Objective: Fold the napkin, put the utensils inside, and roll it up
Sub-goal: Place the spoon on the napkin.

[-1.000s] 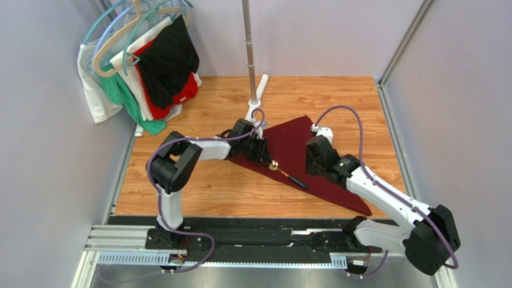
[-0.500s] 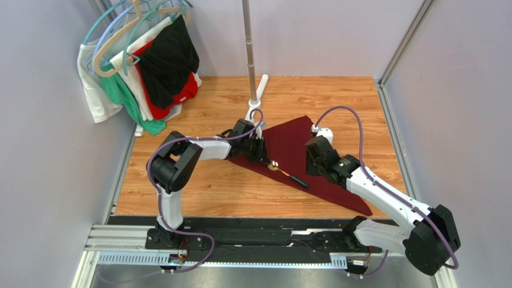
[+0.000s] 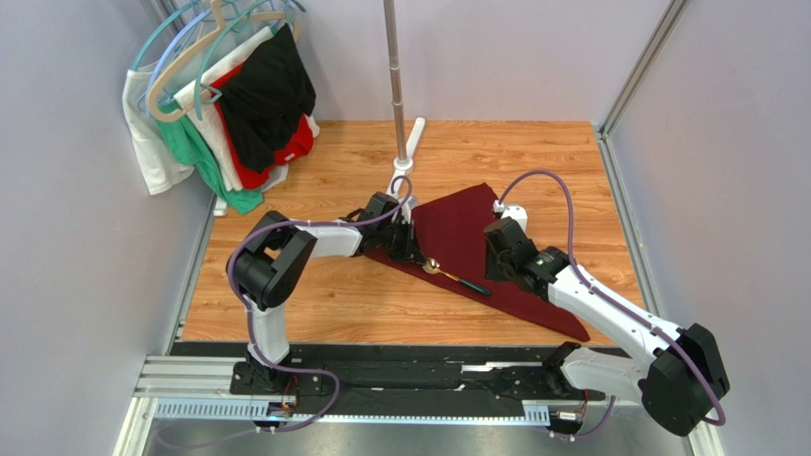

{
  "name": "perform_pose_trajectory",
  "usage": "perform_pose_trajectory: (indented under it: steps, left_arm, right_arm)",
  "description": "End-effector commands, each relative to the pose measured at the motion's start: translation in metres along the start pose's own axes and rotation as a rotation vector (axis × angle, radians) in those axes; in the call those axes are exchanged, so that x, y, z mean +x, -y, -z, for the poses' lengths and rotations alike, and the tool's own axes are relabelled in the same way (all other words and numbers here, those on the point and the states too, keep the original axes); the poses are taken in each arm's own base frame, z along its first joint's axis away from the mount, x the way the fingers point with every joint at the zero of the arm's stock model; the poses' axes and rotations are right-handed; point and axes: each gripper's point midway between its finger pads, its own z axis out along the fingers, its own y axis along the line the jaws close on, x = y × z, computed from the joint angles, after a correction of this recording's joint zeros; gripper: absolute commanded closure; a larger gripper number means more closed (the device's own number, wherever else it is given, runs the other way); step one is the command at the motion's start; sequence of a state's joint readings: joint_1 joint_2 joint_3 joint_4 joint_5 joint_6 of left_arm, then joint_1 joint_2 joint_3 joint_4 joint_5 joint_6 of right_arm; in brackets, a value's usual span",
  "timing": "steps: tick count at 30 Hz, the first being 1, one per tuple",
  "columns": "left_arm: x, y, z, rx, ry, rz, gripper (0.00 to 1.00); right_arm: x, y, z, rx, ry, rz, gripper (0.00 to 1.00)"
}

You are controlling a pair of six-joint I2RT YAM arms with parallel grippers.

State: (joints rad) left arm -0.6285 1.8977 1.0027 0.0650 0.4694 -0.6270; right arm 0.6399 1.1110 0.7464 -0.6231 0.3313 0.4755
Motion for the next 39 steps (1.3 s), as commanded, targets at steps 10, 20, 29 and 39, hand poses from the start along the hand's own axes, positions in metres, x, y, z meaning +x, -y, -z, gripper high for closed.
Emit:
perform_pose_trajectory:
  steps: [10,20,29,39]
  left_arm:
    - [0.004,0.009,0.012,0.009,0.008,-0.026,1.0]
    - [0.0,0.004,0.015,-0.008,0.014,-0.024,1.0]
    - [-0.001,0.006,0.017,-0.01,0.007,-0.035,0.94]
    - [-0.042,0.029,0.06,-0.068,0.098,-0.121,0.29]
  right_arm:
    - [-0.001,0.002,0.002,0.002,0.024,-0.038,0.65]
    - [0.003,0.008,0.003,0.022,0.019,-0.037,0.65]
    - [0.0,0.008,0.004,0.026,0.032,-0.044,0.64]
    - [-0.009,0.008,0.013,0.014,0.065,-0.044,0.64]
